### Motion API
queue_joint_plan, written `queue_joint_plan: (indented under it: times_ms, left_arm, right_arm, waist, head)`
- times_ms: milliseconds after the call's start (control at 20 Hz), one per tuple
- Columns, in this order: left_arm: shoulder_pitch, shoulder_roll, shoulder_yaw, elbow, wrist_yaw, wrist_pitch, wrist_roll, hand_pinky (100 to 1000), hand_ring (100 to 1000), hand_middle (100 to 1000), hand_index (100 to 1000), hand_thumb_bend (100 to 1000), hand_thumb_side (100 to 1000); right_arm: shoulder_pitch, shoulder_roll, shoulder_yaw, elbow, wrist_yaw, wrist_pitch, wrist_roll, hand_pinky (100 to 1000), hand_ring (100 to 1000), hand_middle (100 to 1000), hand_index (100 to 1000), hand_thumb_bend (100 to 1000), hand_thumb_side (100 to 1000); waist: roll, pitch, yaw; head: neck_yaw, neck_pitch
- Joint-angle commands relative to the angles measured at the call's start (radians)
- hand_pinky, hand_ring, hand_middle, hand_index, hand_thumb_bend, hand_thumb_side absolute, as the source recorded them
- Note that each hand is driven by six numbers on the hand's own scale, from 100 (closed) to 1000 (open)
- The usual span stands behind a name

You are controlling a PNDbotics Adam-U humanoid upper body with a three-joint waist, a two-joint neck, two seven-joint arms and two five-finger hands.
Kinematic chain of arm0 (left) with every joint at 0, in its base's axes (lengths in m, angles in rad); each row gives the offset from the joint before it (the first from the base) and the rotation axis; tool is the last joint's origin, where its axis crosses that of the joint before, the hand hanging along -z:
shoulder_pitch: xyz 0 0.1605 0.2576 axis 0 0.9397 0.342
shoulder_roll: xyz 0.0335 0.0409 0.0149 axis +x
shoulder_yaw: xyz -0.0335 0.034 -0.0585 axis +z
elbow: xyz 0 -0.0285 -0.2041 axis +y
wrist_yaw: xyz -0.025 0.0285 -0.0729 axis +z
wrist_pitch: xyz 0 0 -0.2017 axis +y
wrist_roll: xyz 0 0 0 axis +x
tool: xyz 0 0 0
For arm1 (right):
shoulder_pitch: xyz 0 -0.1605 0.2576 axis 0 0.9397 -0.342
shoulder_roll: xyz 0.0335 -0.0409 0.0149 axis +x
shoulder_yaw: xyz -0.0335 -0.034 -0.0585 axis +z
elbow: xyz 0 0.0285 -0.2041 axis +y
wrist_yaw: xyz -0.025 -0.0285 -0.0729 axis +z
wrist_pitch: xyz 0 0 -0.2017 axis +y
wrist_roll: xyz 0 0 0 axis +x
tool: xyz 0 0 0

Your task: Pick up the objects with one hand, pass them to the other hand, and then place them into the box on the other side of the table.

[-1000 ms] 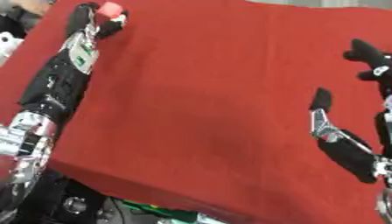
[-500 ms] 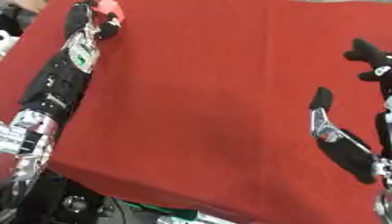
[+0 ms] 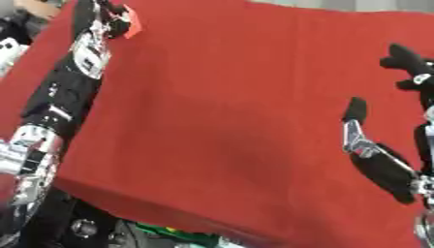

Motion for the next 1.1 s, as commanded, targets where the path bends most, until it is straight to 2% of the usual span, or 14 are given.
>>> queue_joint_plan:
  times_ms: [50, 100, 150, 450, 600, 700, 750, 800, 850, 900, 950, 1000, 1050, 1100]
  left_arm:
    - [0.011, 0.018, -0.012, -0.091, 0.049, -0.031, -0.045, 736, 473, 403, 521, 100, 298]
    - [0.022, 0.017, -0.020, -0.117, 0.064, -0.040, -0.060, 736, 473, 403, 521, 100, 298]
    - [0.032, 0.014, -0.032, -0.142, 0.080, -0.050, -0.076, 739, 474, 404, 522, 100, 301]
    - [0.095, 0.004, -0.119, -0.293, 0.162, -0.135, -0.169, 745, 485, 417, 536, 100, 300]
    - [0.126, 0.016, -0.112, -0.364, 0.142, -0.120, -0.215, 746, 507, 444, 563, 100, 268]
    - [0.131, 0.031, -0.099, -0.372, 0.113, -0.091, -0.229, 760, 567, 510, 637, 100, 210]
    - [0.130, 0.041, -0.095, -0.364, 0.096, -0.075, -0.228, 780, 634, 594, 718, 100, 167]
    - [0.126, 0.052, -0.091, -0.346, 0.080, -0.058, -0.221, 803, 704, 679, 799, 100, 263]
    - [0.121, 0.062, -0.088, -0.325, 0.064, -0.043, -0.211, 825, 750, 741, 851, 185, 409]
    - [0.114, 0.070, -0.087, -0.300, 0.048, -0.026, -0.201, 828, 757, 749, 859, 207, 433]
    - [0.107, 0.077, -0.084, -0.274, 0.031, -0.009, -0.191, 848, 792, 799, 903, 358, 595]
    - [0.100, 0.084, -0.079, -0.247, 0.014, 0.007, -0.184, 852, 799, 809, 911, 399, 627]
    - [0.091, 0.092, -0.074, -0.220, -0.003, 0.025, -0.179, 859, 818, 833, 927, 489, 692]
    - [0.081, 0.098, -0.072, -0.192, -0.020, 0.041, -0.180, 859, 819, 835, 929, 497, 699]
  right_arm:
    - [-0.010, -0.019, -0.013, -0.021, -0.005, -0.004, 0.014, 692, 843, 747, 921, 100, 434]
    - [-0.009, -0.021, -0.014, -0.021, -0.005, -0.005, 0.018, 694, 843, 747, 921, 100, 499]
    - [-0.008, -0.023, -0.015, -0.021, -0.005, -0.006, 0.022, 695, 843, 748, 921, 100, 432]
    - [-0.004, -0.033, -0.016, -0.021, -0.012, -0.021, 0.051, 701, 844, 750, 922, 100, 426]
    - [-0.003, -0.035, -0.016, -0.021, -0.016, -0.027, 0.060, 701, 844, 751, 923, 100, 425]
    - [-0.001, -0.036, -0.016, -0.021, -0.019, -0.027, 0.063, 700, 844, 751, 923, 100, 425]
    - [-0.001, -0.036, -0.015, -0.021, -0.020, -0.027, 0.063, 700, 844, 750, 923, 100, 424]
    - [-0.001, -0.036, -0.015, -0.021, -0.021, -0.027, 0.063, 698, 844, 750, 923, 100, 425]
    - [0.000, -0.036, -0.014, -0.021, -0.022, -0.027, 0.062, 697, 844, 750, 923, 100, 426]
    - [0.000, -0.035, -0.012, -0.021, -0.024, -0.026, 0.061, 697, 844, 750, 923, 100, 426]
    - [0.000, -0.035, -0.011, -0.021, -0.024, -0.025, 0.060, 694, 847, 748, 922, 100, 428]
    - [0.001, -0.034, -0.010, -0.021, -0.025, -0.024, 0.059, 693, 847, 748, 922, 100, 429]
    - [0.001, -0.033, -0.009, -0.021, -0.025, -0.022, 0.057, 691, 848, 747, 922, 100, 430]
    - [0.001, -0.031, -0.007, -0.021, -0.025, -0.021, 0.055, 691, 848, 747, 922, 100, 430]
  waist:
    - [0.005, -0.030, 0.004]
    - [0.004, -0.037, 0.005]
    - [0.003, -0.045, 0.006]
    - [-0.006, -0.081, 0.019]
    - [-0.008, -0.088, 0.023]
    - [-0.008, -0.090, 0.023]
    - [-0.007, -0.089, 0.023]
    - [-0.007, -0.088, 0.023]
    - [-0.006, -0.087, 0.023]
    - [-0.005, -0.086, 0.022]
    - [-0.006, -0.083, 0.021]
    - [-0.006, -0.080, 0.020]
    - [-0.007, -0.076, 0.017]
    - [-0.008, -0.071, 0.014]
  head:
    - [-0.025, -0.003]
    - [-0.037, -0.003]
    - [-0.053, -0.003]
    - [-0.147, -0.003]
    - [-0.161, -0.003]
    - [-0.168, -0.003]
    - [-0.168, -0.003]
    - [-0.167, -0.003]
    - [-0.166, -0.003]
    - [-0.164, -0.003]
    - [-0.161, -0.003]
    - [-0.159, -0.003]
    - [-0.156, -0.003]
    - [-0.154, -0.003]
